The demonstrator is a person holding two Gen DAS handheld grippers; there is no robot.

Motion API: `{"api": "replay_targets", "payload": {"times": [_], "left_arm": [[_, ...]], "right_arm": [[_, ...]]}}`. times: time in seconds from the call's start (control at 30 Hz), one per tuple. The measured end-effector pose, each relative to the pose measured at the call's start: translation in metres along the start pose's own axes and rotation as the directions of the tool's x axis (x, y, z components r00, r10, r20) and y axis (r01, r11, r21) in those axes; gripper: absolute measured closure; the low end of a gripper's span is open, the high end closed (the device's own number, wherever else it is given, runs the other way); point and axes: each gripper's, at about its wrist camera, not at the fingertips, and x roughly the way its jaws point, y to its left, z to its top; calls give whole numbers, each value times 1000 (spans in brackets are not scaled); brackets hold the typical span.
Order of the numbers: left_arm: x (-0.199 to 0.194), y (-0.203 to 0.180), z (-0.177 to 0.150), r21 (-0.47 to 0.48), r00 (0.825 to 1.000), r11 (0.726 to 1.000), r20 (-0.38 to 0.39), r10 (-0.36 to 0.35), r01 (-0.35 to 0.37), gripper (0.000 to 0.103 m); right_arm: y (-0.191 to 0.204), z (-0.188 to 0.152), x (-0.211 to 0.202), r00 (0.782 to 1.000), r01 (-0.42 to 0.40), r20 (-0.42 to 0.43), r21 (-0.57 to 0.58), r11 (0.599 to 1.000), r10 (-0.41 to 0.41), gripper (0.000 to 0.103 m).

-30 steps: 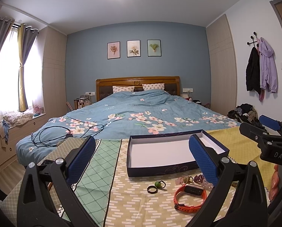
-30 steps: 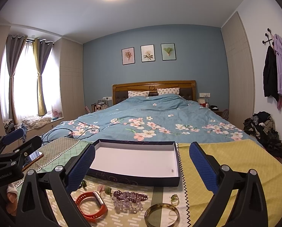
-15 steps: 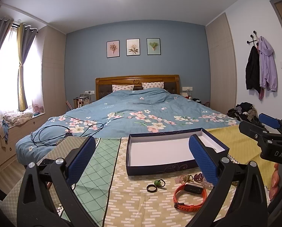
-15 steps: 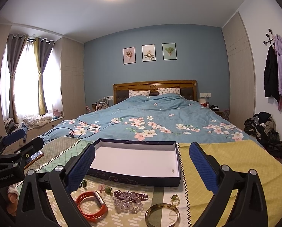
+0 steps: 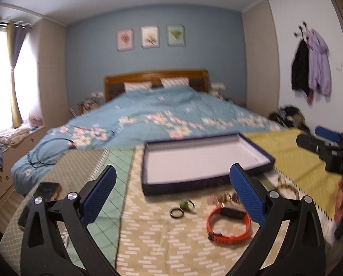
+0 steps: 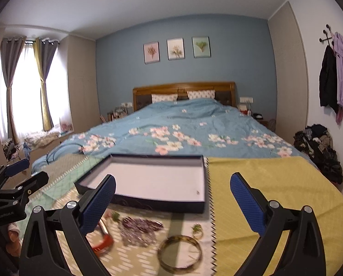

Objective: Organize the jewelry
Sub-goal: 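Grasp the orange watch band with the left tool while the right tool grasps the tortoiseshell bangle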

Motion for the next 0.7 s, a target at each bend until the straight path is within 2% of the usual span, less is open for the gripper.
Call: {"api": "replay_targets", "payload": {"times": [0.07, 0.17, 0.23, 0.27, 0.33, 0.37, 0.43, 0.47, 0.5, 0.53, 0.6, 0.7], "left_arm": [[14, -5, -5, 27, 996, 999, -77, -40, 43, 6], [33, -10, -12, 48, 981, 994, -170, -91, 100, 6], [46, -14, -16, 62, 964, 988, -235, -126, 144, 7], [51, -16, -20, 64, 958, 986, -253, -135, 156, 10], [63, -19, -24, 59, 938, 979, -303, -168, 195, 15], [68, -20, -27, 57, 930, 977, -323, -177, 206, 19], [79, -22, -31, 48, 910, 972, -367, -195, 228, 28], [83, -22, -33, 43, 902, 970, -381, -204, 238, 32], [84, -22, -34, 39, 895, 968, -392, -212, 247, 34], [88, -23, -35, 38, 888, 966, -405, -219, 256, 36], [93, -23, -37, 38, 877, 962, -422, -228, 269, 43], [96, -25, -39, 28, 859, 956, -447, -249, 291, 55]], "right_arm": [[-9, -2, 9, 998, 10, -69, -15, 1000, -11, 7], [-27, -8, 26, 979, 31, -200, -37, 999, -38, 7], [-36, -14, 35, 963, 21, -269, -35, 999, -30, 11], [-41, -18, 40, 952, 11, -306, -31, 999, -20, 14], [-44, -26, 47, 932, -18, -363, -24, 1000, 8, 29], [-45, -31, 52, 917, -42, -398, -22, 999, 30, 32], [-43, -40, 57, 901, -79, -429, -20, 997, 63, 41], [-40, -44, 59, 890, -106, -449, -18, 994, 87, 42], [-37, -45, 60, 883, -117, -460, -24, 993, 93, 46], [-35, -48, 61, 876, -127, -471, -30, 991, 99, 56], [-32, -50, 63, 861, -141, -496, -23, 990, 111, 65], [-34, -54, 65, 846, -148, -518, -1, 989, 126, 69]]}}
